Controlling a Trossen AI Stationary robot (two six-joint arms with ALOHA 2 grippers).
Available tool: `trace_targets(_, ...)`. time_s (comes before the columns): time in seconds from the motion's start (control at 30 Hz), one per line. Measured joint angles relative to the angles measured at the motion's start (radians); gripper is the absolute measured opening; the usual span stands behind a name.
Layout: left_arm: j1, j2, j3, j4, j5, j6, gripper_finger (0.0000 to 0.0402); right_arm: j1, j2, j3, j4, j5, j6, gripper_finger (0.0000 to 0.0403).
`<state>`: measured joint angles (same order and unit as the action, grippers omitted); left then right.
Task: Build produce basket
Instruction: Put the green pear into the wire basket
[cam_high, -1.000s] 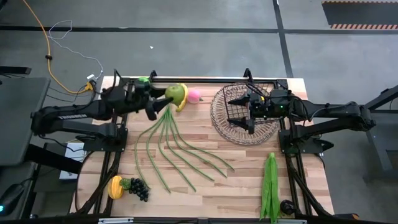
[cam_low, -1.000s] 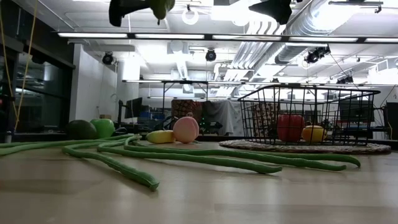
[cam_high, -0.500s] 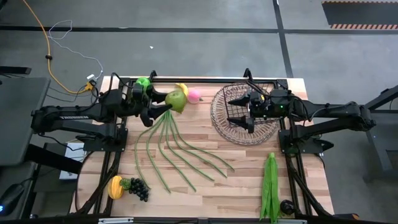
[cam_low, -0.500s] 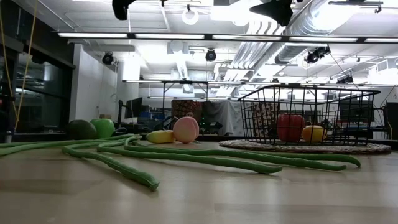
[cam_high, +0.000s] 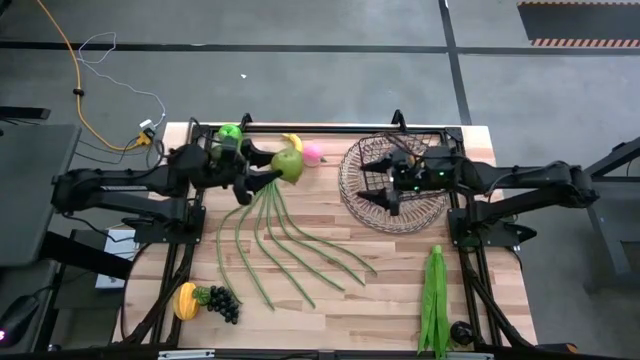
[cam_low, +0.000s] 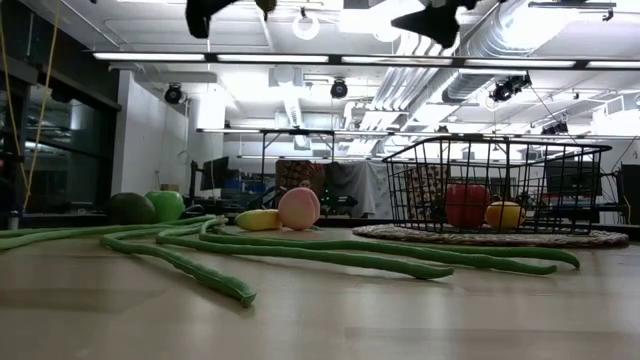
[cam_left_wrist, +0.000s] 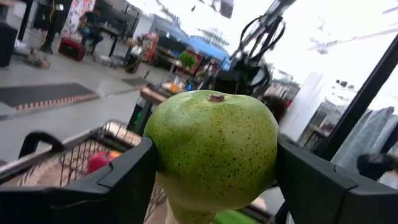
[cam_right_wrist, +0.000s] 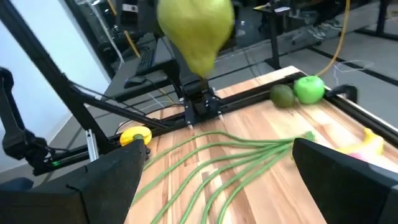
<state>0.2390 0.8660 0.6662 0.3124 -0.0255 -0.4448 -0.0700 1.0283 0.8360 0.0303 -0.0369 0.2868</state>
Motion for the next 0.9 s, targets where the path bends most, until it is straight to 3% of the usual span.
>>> trace_targets(0.13, -0.012, 0.081, 0.021, 0.003, 0.064, 0.003, 0.0280, 0.015, 0.094, 0.000, 0.120, -0.023, -0.021, 0.0398)
trace_targets(0.33, -0.062, 0.216, 0.066, 0.029, 0.069, 0.061, 0.0280, 0.021, 0.194, 0.000, 0.264, -0.027, -0.026, 0.0398)
trace_targets(0.53, -0.091, 0.332, 0.071, 0.163, 0.040, 0.064, 0.0280, 0.026, 0.227, 0.000, 0.318, -0.079, -0.014, 0.0398)
trace_targets(0.9, -0.097, 0.476, 0.071, 0.364, 0.040, 0.055, 0.0280, 0.044, 0.230, 0.000, 0.359, -0.059, 0.016, 0.0398)
